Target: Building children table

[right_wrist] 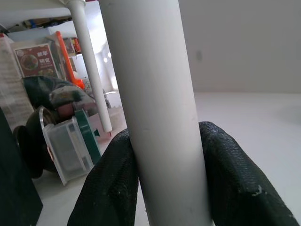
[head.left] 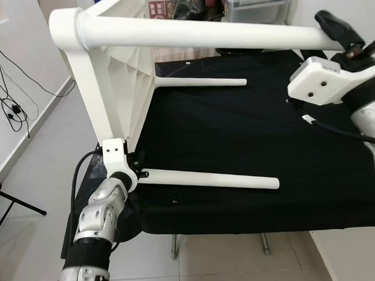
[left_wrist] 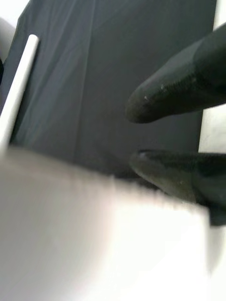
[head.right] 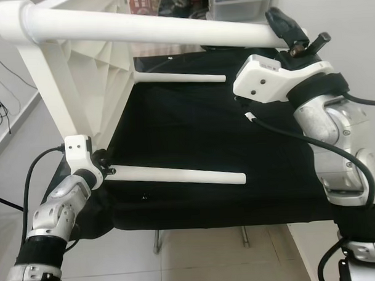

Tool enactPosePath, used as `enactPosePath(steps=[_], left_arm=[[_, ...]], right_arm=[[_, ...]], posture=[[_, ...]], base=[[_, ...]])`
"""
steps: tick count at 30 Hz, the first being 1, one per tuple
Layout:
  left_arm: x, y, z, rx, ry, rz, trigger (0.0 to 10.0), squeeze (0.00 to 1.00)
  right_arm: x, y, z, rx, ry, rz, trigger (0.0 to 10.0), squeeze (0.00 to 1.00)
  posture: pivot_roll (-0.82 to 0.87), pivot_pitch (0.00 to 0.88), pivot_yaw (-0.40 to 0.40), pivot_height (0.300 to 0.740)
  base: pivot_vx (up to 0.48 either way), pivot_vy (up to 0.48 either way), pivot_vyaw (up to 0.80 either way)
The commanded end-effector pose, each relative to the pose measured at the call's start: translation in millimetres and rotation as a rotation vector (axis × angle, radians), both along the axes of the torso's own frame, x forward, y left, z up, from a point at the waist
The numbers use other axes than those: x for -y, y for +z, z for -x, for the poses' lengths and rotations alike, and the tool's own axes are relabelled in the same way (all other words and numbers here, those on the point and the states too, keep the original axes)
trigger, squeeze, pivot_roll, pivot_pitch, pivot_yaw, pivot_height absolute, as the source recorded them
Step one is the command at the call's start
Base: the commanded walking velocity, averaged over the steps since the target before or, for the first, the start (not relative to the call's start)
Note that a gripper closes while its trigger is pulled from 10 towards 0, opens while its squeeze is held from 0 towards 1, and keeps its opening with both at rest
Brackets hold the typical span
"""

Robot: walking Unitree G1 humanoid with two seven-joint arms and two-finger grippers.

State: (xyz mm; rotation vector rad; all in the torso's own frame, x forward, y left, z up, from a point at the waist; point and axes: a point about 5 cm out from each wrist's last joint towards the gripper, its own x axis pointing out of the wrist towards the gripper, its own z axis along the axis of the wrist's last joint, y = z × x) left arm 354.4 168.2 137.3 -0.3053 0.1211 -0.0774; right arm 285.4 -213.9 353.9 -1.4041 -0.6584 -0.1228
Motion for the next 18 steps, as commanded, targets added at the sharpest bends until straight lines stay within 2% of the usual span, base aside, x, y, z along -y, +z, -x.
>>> enactPosePath(steps=[1, 2, 4, 5, 7, 8, 9, 11, 12, 14, 15, 18], left_arm=[[-24.1, -2.1, -3.2, -0.027, 0.109, 0.026, 0.0, 0.00], [-24.1, -2.1, -3.2, -0.027, 0.109, 0.026, 0.0, 0.00], [-48.0, 3.3, -4.9, -0.006, 0.237, 0.034, 0.0, 0.00], [-48.0, 3.3, -4.9, -0.006, 0.237, 0.034, 0.0, 0.00], [-73.3, 12.6, -4.2, 0.037, 0.351, 0.029, 0.0, 0.00], [-73.3, 12.6, -4.2, 0.037, 0.351, 0.029, 0.0, 0.00], [-96.1, 25.8, -2.8, 0.096, 0.432, 0.010, 0.0, 0.00], [-111.2, 38.2, -1.7, 0.144, 0.482, -0.007, 0.0, 0.00], [-111.2, 38.2, -1.7, 0.144, 0.482, -0.007, 0.0, 0.00], [-127.1, 53.5, 0.7, 0.196, 0.537, -0.034, 0.0, 0.00], [-127.1, 53.5, 0.7, 0.196, 0.537, -0.034, 0.0, 0.00], [-153.3, 85.3, 5.8, 0.298, 0.608, -0.111, 0.0, 0.00]], right_arm=[[-5.6, 0.0, 1.8, -0.008, 0.040, -0.023, 0.0, 0.00], [-5.6, 0.0, 1.8, -0.008, 0.040, -0.023, 0.0, 0.00], [-4.0, 0.5, 2.7, -0.011, 0.034, -0.028, 0.0, 0.00], [-4.0, 0.5, 2.7, -0.011, 0.034, -0.028, 0.0, 0.00], [-2.1, 0.4, 2.7, -0.017, 0.027, -0.037, 0.0, 0.00], [-2.1, 0.4, 2.7, -0.017, 0.027, -0.037, 0.0, 0.00], [-0.2, -0.4, 2.3, -0.026, 0.021, -0.049, 0.0, 0.00], [1.6, -1.8, 1.4, -0.035, 0.016, -0.065, 0.0, 0.00], [1.6, -1.8, 1.4, -0.035, 0.016, -0.065, 0.0, 0.00], [3.6, -4.1, -0.1, -0.048, 0.008, -0.083, 0.0, 0.00], [3.6, -4.1, -0.1, -0.048, 0.008, -0.083, 0.0, 0.00], [7.0, -13.6, -4.5, -0.093, -0.008, -0.133, 0.0, 0.00]], posture=[[-0.19, 0.070, 0.004, 0.740], [-0.19, 0.070, 0.004, 0.740], [-0.19, 0.072, 0.003, 0.740], [-0.19, 0.072, 0.003, 0.740], [-0.20, 0.071, 0.001, 0.740], [-0.20, 0.071, 0.001, 0.740], [-0.20, 0.072, 0.000, 0.740], [-0.19, 0.074, -0.001, 0.740], [-0.19, 0.074, -0.001, 0.740], [-0.19, 0.074, -0.002, 0.740], [-0.19, 0.074, -0.002, 0.740], [-0.18, 0.078, -0.004, 0.740]], base=[[0.000, 0.000, 0.00], [0.000, 0.000, 0.00], [0.000, 0.000, 0.00], [0.000, 0.000, 0.00], [0.000, 0.000, 0.00], [0.000, 0.000, 0.00], [0.000, 0.000, 0.00], [0.000, 0.000, 0.00], [0.000, 0.000, 0.00], [0.000, 0.000, 0.00], [0.000, 0.000, 0.00], [0.000, 0.000, 0.00]])
